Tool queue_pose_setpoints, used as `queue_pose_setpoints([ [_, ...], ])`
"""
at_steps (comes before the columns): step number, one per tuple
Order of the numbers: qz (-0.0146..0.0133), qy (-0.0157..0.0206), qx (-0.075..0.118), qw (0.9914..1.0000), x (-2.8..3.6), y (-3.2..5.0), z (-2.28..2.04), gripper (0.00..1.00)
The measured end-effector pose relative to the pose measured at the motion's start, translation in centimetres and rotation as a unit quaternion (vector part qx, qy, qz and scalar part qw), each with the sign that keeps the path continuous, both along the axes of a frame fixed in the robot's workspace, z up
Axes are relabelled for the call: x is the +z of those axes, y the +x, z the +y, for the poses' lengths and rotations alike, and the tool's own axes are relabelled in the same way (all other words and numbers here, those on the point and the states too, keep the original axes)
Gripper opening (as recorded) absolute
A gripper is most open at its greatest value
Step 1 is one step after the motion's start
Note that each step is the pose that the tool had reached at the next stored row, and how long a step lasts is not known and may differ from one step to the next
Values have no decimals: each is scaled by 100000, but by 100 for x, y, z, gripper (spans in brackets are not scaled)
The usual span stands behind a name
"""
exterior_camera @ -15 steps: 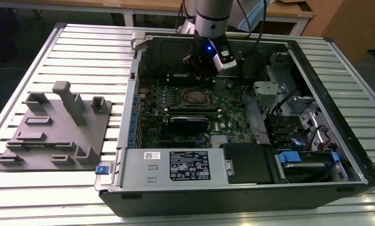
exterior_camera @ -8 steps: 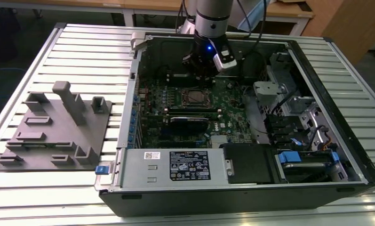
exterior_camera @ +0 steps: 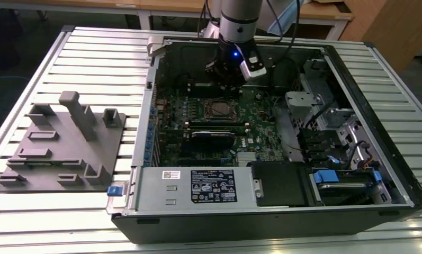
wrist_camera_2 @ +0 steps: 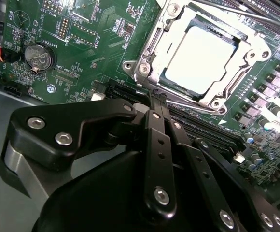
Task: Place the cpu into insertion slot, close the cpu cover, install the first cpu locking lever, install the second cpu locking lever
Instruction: 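Install the first cpu locking lever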
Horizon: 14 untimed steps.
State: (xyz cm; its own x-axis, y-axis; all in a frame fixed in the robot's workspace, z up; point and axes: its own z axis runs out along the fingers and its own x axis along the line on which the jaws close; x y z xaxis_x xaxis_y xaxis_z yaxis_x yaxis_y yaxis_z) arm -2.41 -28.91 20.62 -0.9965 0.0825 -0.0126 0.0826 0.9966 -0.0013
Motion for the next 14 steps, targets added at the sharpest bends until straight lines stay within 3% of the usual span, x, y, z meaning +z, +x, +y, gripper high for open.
queue_pose_setpoints([
  [14, 3, -46, 3, 100000, -25, 4, -14, 11],
])
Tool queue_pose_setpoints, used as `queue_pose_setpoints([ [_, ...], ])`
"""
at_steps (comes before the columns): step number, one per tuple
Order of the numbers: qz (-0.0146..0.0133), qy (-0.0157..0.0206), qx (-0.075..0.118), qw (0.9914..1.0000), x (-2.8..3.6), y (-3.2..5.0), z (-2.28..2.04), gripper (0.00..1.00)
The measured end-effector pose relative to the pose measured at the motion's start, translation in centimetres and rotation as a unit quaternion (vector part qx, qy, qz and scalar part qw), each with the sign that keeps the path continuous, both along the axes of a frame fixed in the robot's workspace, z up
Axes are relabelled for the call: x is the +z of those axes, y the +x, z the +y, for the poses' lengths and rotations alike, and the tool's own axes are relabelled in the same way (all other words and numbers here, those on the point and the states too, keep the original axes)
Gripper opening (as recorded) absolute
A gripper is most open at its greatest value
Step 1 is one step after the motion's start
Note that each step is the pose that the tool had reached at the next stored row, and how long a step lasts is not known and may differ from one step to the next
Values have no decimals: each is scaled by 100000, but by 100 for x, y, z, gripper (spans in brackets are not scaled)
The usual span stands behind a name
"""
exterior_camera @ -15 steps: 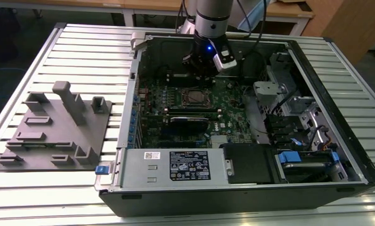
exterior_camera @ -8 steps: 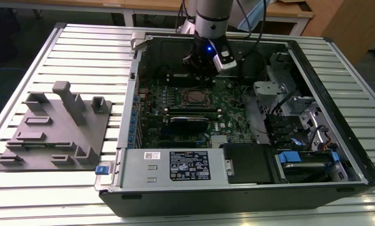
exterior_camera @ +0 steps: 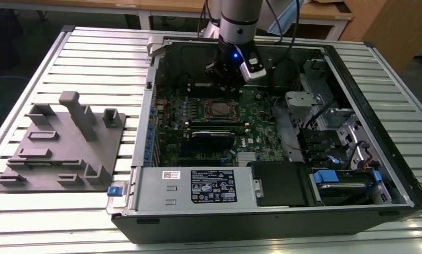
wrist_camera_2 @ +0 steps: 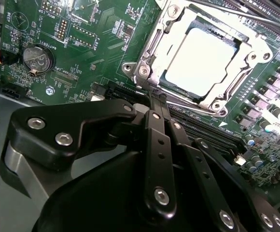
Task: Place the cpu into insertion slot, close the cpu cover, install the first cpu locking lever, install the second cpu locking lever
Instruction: 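Install the first cpu locking lever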
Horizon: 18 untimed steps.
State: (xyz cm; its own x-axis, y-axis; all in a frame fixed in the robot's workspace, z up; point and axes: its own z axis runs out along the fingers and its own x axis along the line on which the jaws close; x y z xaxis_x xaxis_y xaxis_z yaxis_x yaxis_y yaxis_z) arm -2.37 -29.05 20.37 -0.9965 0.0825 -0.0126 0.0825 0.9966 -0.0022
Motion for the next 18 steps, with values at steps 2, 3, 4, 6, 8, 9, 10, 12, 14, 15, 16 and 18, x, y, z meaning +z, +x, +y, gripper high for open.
queue_pose_setpoints([
  [2, 0, -20, -1, 100000, -4, 1, -3, 11],
  [3, 1, -31, 0, 100000, -6, 2, -5, 11],
  [4, -2, -36, -1, 100000, -8, 2, -6, 11],
  [6, -1, -50, -1, 100000, -12, 4, -9, 11],
  [8, -3, -67, -3, 100000, -16, 6, -11, 11],
  [9, 1, -81, -4, 100000, -19, 6, -13, 11],
  [10, -1, -83, -4, 100000, -21, 6, -14, 11],
  [12, -2, -95, -2, 100000, -28, 7, -14, 11],
  [14, -1, -111, -3, 100000, -34, 8, -14, 11],
  [15, -3, -117, -5, 100000, -38, 8, -14, 11],
  [16, -2, -124, -2, 100000, -43, 9, -14, 11],
  [18, -1, -144, -3, 100000, -50, 9, -14, 11],
])
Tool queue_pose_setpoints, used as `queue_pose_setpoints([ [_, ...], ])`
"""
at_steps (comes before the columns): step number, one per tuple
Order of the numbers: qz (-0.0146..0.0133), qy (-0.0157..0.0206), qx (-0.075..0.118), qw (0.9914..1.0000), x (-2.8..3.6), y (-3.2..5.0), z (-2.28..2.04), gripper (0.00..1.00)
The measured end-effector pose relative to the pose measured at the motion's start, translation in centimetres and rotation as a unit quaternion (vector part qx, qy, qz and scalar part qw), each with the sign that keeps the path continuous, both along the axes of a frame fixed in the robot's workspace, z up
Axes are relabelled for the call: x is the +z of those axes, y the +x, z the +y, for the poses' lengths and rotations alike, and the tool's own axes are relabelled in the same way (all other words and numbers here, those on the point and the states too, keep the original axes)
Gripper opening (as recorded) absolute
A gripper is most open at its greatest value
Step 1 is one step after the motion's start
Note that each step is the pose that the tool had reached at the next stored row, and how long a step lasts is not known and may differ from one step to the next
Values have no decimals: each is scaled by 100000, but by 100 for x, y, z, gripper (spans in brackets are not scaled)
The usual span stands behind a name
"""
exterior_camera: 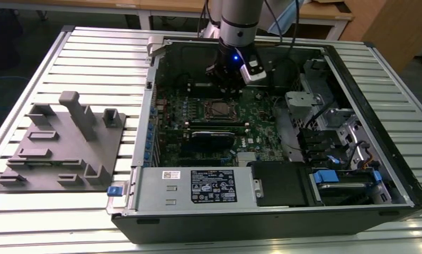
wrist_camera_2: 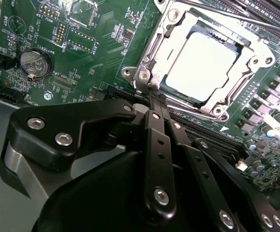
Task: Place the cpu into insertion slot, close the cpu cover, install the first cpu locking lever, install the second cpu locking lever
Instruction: 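Install the first cpu locking lever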
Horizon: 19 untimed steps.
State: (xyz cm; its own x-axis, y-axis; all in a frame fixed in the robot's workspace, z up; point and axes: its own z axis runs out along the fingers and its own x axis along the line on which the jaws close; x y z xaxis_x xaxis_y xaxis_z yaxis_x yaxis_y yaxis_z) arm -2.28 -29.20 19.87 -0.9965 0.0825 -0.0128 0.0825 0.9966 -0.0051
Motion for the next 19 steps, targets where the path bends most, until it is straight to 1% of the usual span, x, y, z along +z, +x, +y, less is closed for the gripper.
queue_pose_setpoints([
  [6, 4, -62, 0, 100000, -21, 1, 0, 11],
  [11, 5, -88, -2, 100000, -24, 2, 0, 11],
  [16, 0, -77, -1, 100000, 20, 2, 0, 11],
  [19, -9, -112, 2, 100000, 22, 3, 0, 11],
])
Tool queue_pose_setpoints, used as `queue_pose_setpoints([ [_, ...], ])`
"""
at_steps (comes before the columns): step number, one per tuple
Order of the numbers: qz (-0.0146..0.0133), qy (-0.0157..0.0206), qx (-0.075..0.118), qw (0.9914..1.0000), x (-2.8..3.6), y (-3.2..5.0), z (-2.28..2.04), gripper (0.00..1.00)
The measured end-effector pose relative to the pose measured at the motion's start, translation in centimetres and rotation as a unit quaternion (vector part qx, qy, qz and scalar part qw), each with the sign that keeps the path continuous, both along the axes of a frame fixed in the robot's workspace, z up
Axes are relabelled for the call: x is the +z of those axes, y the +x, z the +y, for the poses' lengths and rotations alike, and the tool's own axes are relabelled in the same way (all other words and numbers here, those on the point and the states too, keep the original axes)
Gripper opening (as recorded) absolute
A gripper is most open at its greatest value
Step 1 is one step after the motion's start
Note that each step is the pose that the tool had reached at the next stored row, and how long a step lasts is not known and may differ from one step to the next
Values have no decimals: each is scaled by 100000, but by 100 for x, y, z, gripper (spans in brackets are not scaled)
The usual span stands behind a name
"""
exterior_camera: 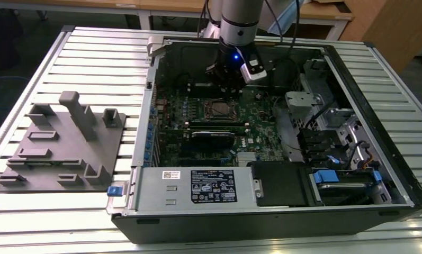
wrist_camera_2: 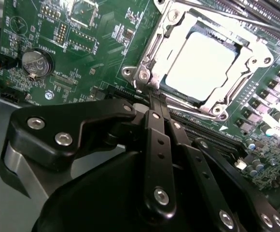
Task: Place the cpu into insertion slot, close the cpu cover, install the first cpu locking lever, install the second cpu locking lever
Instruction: 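Install the first cpu locking lever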
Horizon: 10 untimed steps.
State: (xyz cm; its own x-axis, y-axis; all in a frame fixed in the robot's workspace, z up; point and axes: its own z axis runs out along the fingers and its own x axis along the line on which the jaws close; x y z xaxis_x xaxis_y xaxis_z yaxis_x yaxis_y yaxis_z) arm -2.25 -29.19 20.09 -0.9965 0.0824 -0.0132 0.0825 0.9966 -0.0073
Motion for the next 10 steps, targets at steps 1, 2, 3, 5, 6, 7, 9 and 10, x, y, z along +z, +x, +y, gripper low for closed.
queue_pose_setpoints([
  [1, 4, -80, 2, 100000, 0, 1, 0, 11],
  [2, 10, -174, 4, 100000, -1, 2, 0, 11],
  [3, 10, -276, 5, 100000, -3, 3, 0, 11],
  [5, 11, -468, -2, 99999, -10, 4, 0, 11],
  [6, 11, -536, -2, 99999, -15, 5, 0, 11],
  [7, 17, -577, -3, 99998, -22, 6, 0, 11],
  [9, 9, -656, -6, 99998, -31, 7, -1, 11],
  [10, 14, -704, -2, 99998, -34, 8, 0, 11],
])
